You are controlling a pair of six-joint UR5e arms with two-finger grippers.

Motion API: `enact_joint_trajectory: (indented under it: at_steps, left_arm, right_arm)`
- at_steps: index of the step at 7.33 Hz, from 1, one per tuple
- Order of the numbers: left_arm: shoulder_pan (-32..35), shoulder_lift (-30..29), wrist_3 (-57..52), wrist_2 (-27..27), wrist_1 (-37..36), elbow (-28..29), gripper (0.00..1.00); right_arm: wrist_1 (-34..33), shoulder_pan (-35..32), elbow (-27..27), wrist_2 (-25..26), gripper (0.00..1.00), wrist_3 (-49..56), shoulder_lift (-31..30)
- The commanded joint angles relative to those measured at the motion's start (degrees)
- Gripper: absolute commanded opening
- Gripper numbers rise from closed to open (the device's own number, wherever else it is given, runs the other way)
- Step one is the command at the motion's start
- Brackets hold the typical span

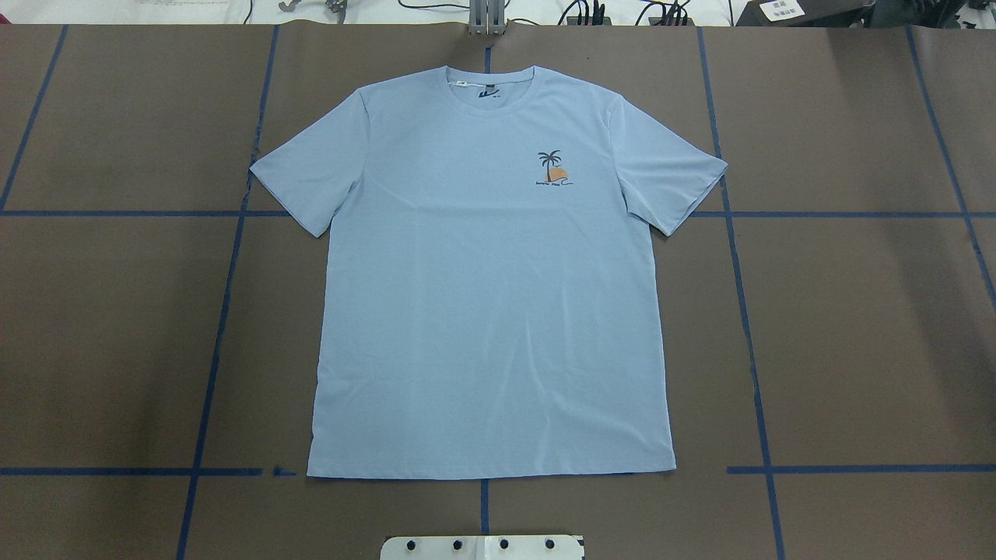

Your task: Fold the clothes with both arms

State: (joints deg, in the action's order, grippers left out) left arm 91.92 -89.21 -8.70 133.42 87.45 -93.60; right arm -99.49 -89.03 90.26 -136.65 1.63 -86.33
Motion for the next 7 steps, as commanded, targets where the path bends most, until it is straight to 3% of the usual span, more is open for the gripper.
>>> enact_joint_trajectory:
  at_steps: [1,3,5,6,7]
  left_arm:
    - [0.01,0.09,0.00,0.00,0.00,-0.09,1.00]
    - [-0.08,-0.70,0.00,0.18,0.44,-0.09,1.00]
    - [-0.17,-5.77,0.00,0.26,0.61,-0.61,1.00]
    - [-0.34,-7.63,0.00,0.61,1.75,-1.83,1.00]
    - [-0.34,-7.65,-0.09,5.49,3.58,-1.41,1.00]
  right_arm:
    - [-0.09,0.00,0.18,-0.20,1.00,-0.22,0.98]
    - [0.09,0.09,1.31,-0.02,1.00,-0.40,1.69]
    - [0.18,0.17,1.67,0.06,1.00,0.13,2.39]
    - [2.09,2.00,1.93,0.41,1.00,-0.22,2.40]
    - [9.33,3.67,0.80,0.24,1.00,-1.79,2.40]
